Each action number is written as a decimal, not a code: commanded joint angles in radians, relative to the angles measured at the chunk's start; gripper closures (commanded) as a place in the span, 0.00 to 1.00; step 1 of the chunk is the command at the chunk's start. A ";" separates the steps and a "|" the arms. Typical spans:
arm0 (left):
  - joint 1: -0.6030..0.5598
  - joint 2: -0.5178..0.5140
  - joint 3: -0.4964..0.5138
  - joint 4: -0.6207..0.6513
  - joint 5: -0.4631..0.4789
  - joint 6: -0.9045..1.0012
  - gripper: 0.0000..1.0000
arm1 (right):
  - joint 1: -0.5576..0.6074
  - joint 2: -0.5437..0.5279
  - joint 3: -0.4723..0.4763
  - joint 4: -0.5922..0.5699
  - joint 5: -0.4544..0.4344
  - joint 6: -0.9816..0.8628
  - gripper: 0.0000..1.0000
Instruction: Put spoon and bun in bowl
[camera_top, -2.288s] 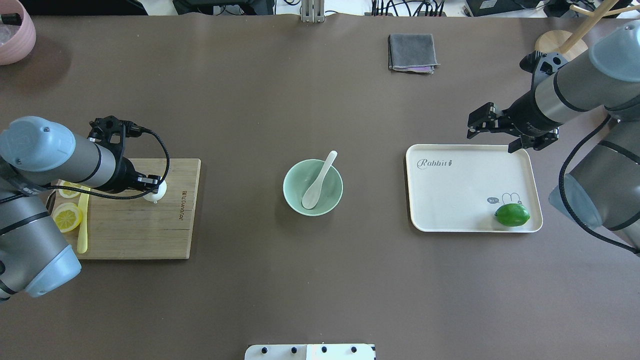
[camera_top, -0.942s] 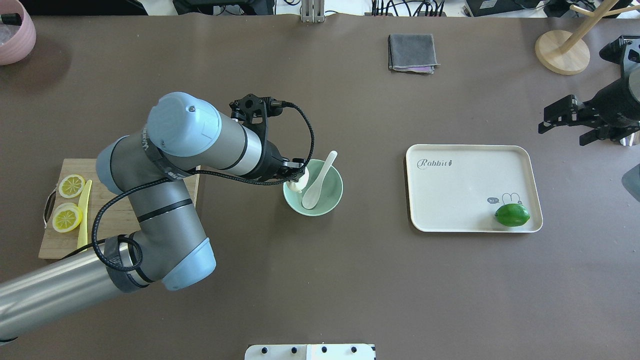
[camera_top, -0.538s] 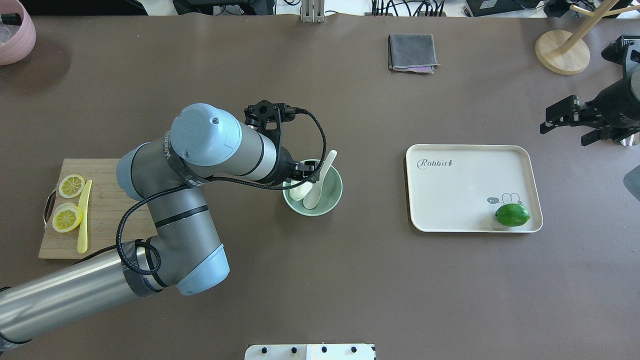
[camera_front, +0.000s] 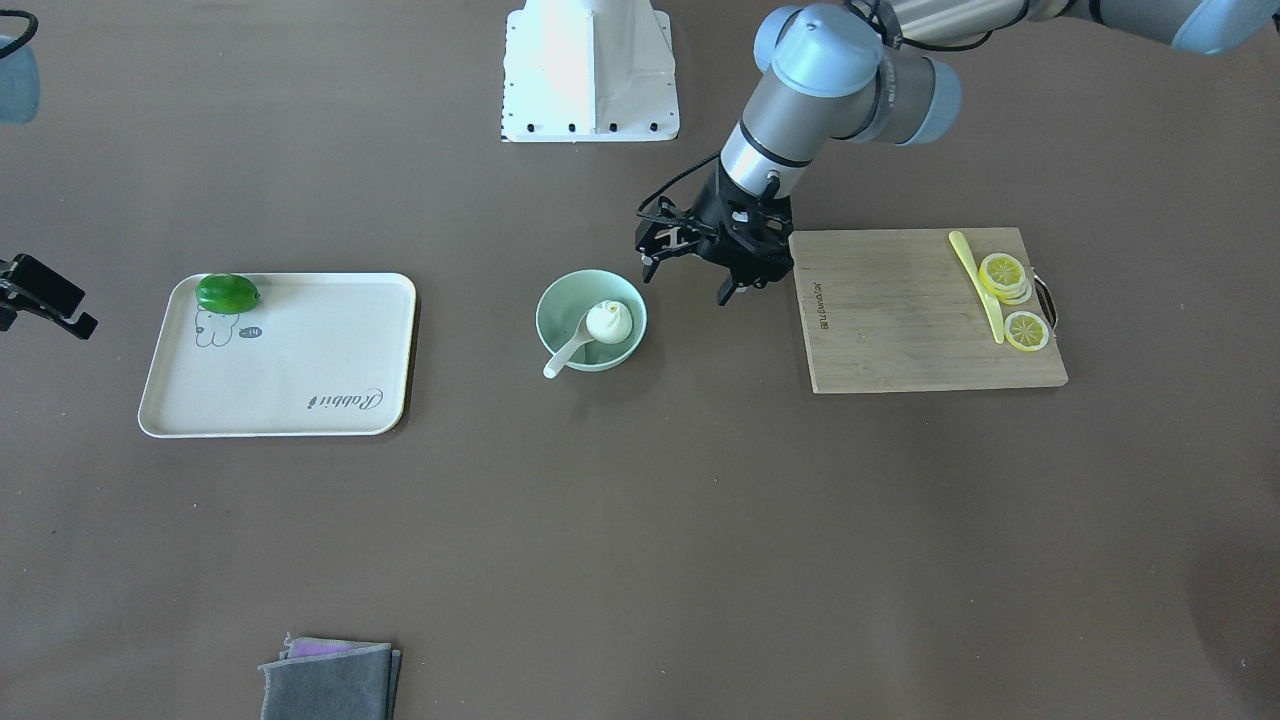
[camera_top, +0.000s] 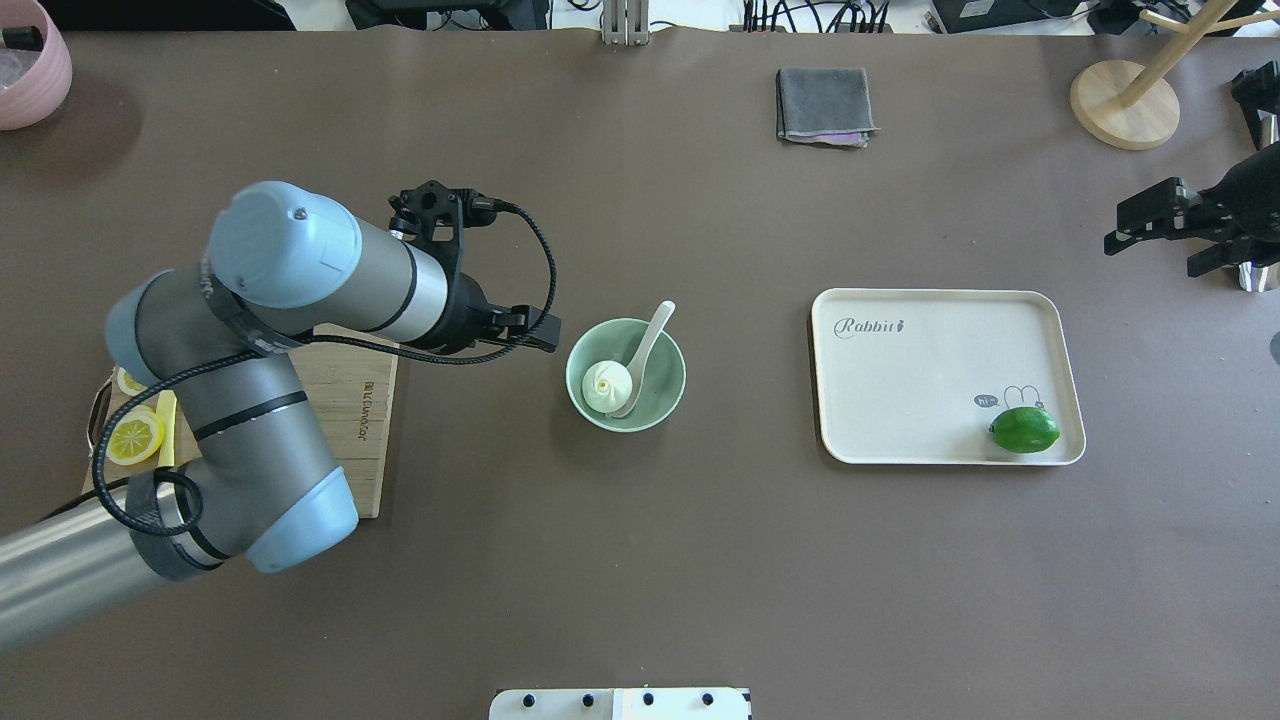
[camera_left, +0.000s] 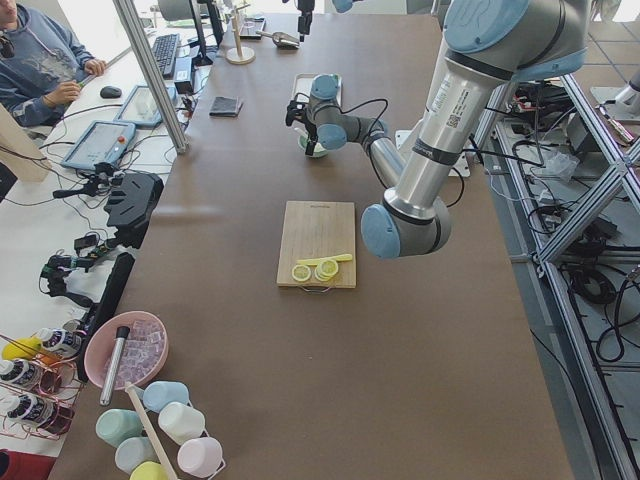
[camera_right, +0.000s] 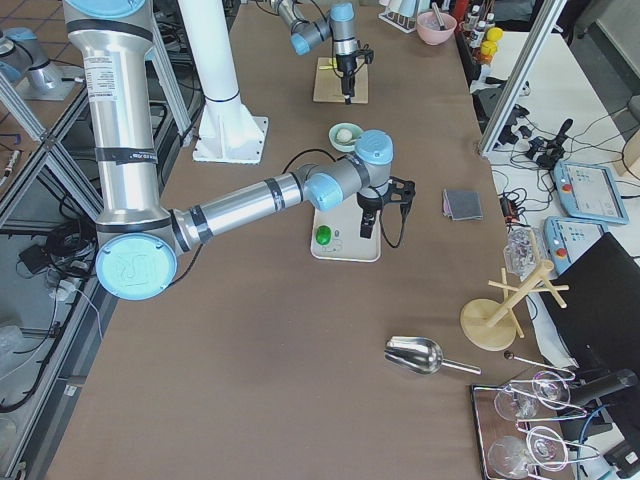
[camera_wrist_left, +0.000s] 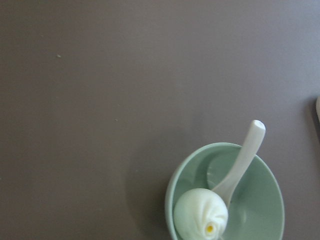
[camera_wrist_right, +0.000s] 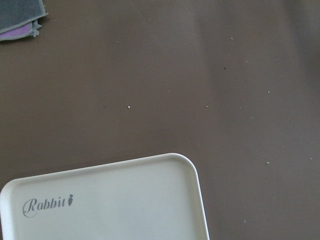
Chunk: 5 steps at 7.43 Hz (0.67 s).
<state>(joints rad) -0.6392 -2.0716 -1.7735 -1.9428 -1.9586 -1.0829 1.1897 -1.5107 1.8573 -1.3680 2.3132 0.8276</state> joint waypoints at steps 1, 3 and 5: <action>-0.169 0.085 -0.068 0.176 -0.119 0.249 0.02 | 0.083 -0.029 -0.050 -0.002 0.002 -0.192 0.00; -0.331 0.262 -0.173 0.277 -0.176 0.570 0.02 | 0.199 -0.036 -0.146 -0.003 0.063 -0.397 0.00; -0.555 0.422 -0.149 0.277 -0.320 0.900 0.02 | 0.292 -0.046 -0.217 -0.005 0.075 -0.560 0.00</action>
<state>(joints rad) -1.0599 -1.7483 -1.9299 -1.6741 -2.2003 -0.3892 1.4215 -1.5495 1.6842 -1.3721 2.3786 0.3702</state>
